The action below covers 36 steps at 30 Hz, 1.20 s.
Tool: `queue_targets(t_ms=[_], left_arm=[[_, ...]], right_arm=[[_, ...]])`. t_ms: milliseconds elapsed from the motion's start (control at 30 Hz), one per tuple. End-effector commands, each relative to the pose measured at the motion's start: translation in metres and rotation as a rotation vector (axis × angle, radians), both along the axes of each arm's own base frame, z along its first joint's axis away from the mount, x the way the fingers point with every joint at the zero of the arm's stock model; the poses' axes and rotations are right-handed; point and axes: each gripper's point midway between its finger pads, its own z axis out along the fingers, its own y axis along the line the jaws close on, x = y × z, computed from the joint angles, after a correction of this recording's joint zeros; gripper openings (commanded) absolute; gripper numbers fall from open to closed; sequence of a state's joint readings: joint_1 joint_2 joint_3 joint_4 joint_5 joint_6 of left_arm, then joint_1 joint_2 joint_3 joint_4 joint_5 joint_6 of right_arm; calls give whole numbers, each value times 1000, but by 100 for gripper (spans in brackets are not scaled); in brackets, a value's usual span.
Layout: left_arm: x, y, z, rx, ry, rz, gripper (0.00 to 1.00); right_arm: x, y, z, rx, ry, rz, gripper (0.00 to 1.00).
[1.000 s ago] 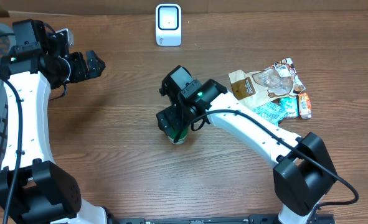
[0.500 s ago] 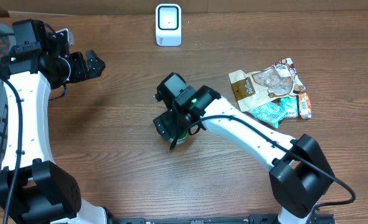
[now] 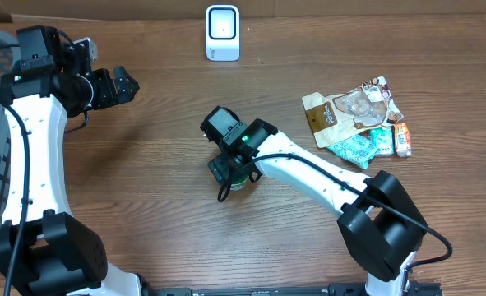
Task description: Scan the item barcode
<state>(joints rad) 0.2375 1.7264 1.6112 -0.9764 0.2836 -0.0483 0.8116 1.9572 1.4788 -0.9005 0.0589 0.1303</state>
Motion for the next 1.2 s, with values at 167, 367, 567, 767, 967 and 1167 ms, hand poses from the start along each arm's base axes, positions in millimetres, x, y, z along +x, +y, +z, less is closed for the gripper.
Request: queue_targets(t_ms=[167,367,567,767,967,1167], left_arm=[[4,0,11,22,-34,-21,100],[4,0,11,22,-34,-21,100],[4,0,11,22,-34,-21,100],[4,0,11,22,-34,-21,100],[4,0,11,22,-34,-21,100],[4,0,11,22,-34,-21,100]], right_arm=[[0,-10,-7,-38,-8,-10,73],[-2,-10,-8,-41,-1,-9,66],[-2,-8,-5,-27,3,-7,46],[1,0,25,71,31,-13,38],[12,8,85,328,109,-31,38],[33,2,147,727,258,-26,32]])
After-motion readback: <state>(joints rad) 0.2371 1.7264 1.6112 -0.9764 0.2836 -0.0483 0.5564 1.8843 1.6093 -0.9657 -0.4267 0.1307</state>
